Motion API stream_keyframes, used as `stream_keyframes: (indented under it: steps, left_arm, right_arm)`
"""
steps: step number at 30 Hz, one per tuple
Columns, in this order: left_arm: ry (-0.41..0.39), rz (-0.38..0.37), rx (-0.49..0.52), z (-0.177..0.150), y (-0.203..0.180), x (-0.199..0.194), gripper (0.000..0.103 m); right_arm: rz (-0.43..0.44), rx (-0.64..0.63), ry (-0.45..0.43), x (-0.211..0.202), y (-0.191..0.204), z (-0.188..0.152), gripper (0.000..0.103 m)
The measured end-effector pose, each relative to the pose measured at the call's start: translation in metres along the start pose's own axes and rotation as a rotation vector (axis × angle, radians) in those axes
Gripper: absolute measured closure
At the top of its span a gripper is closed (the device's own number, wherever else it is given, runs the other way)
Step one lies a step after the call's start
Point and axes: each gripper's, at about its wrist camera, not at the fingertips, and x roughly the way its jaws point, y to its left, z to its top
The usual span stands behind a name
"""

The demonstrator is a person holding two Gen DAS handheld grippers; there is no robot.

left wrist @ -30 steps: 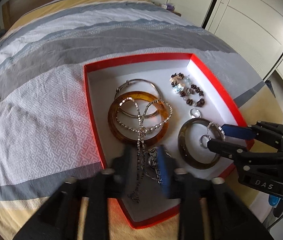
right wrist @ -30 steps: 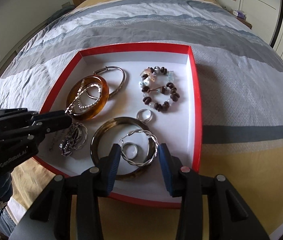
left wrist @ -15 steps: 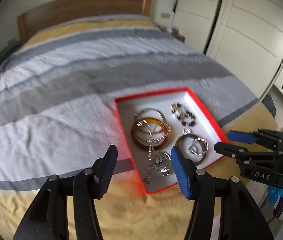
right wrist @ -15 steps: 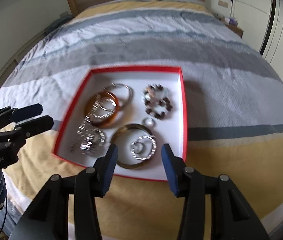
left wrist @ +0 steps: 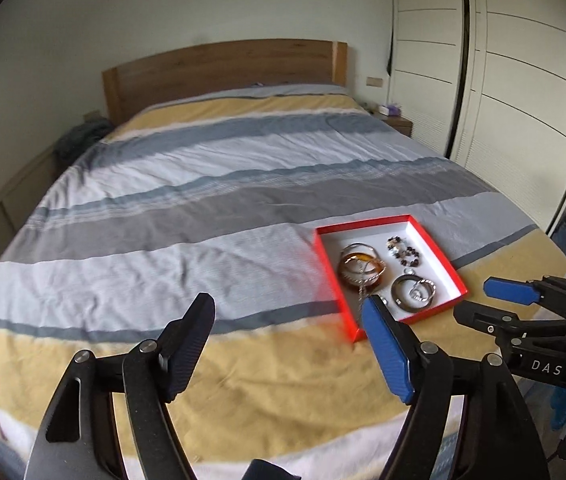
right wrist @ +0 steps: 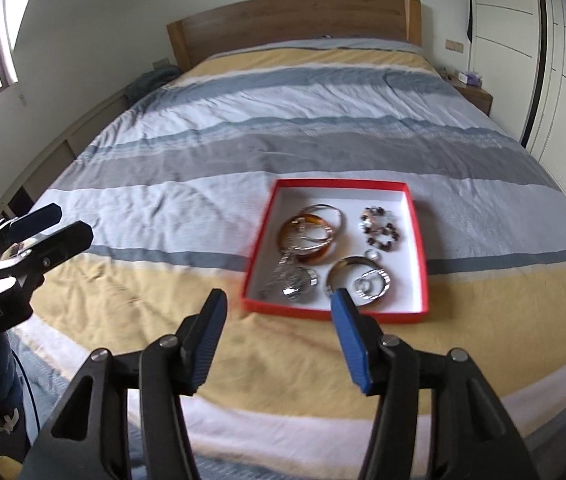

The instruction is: Organize jewelry

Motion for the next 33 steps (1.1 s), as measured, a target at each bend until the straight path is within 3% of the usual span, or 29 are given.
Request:
stream_keyframes:
  steps: [11,18,26,33]
  left_arm:
    - [-0.109,0.12,-0.019,-0.039,0.019,-0.092,0.028]
    - [-0.173,0.168,-0.06,-0.059,0.03,-0.137,0.016]
    - [-0.21,0.201,-0.084,-0.076,0.038,-0.162,0.001]
    - [-0.209,0.237,-0.105,-0.083,0.046,-0.171,0.0]
  right_arm:
    - [0.014,-0.037,-0.056,-0.05,0.052,-0.03,0.048]
    - [0.025,-0.068,-0.087,-0.074,0.07,-0.044,0.048]
    - [0.035,-0.1,-0.087,-0.086,0.084,-0.061,0.048]
    - [0.033,-0.111,-0.082,-0.09,0.087,-0.071,0.048]
